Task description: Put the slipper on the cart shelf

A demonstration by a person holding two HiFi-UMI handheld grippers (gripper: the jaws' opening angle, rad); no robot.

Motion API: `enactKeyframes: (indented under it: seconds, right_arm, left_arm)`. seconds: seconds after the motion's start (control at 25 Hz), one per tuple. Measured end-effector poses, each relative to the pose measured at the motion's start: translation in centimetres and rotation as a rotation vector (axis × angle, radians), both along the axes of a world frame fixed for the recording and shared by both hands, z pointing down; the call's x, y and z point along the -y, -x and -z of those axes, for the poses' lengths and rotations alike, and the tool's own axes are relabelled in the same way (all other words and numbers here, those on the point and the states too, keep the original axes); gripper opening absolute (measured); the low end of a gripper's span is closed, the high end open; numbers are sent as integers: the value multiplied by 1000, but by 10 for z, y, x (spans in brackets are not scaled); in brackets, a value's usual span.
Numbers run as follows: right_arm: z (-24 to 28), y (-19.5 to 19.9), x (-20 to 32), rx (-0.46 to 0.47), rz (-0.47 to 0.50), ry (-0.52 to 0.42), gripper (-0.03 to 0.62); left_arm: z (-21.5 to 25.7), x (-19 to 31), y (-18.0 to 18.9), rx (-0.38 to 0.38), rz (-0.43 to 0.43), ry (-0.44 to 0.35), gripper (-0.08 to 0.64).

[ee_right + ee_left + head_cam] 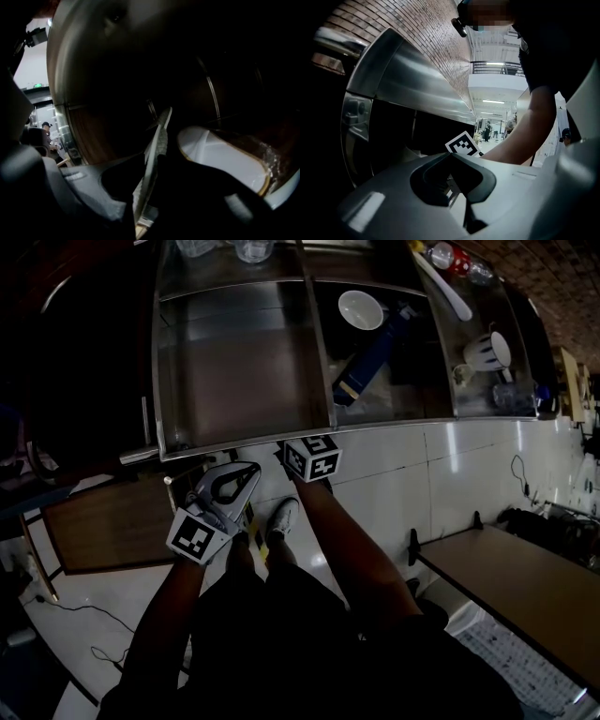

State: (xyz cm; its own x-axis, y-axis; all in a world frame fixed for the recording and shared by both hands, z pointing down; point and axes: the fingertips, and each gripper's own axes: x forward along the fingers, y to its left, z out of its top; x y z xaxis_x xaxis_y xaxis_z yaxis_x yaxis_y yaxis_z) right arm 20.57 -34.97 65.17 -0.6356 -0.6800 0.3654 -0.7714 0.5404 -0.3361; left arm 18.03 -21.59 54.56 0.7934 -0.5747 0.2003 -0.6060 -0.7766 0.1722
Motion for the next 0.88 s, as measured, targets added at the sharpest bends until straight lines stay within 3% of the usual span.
enactKeyframes:
  seconds: [0.16,0.32,0.4,0.6,0.88]
  right_arm:
    - [-7,-9,4,-95,-35,-27,119]
    - [-9,-19,9,-183,-72,-40,243]
    - [-6,-24,12,-216,-94,-54,272]
    - [0,-28,11,-255,-101,-99,298]
    - [27,-33,-21,-222,-70,-140,298]
  left_arm:
    - [-2,-4,-1,-4,0,4,3]
    - [-3,-6,1,2,7,9,3]
    - [-3,-6,2,2,13,10,3]
    - [-2,-6,5,6,24,6,3]
    - [8,-12,8,-6,43,-5,3]
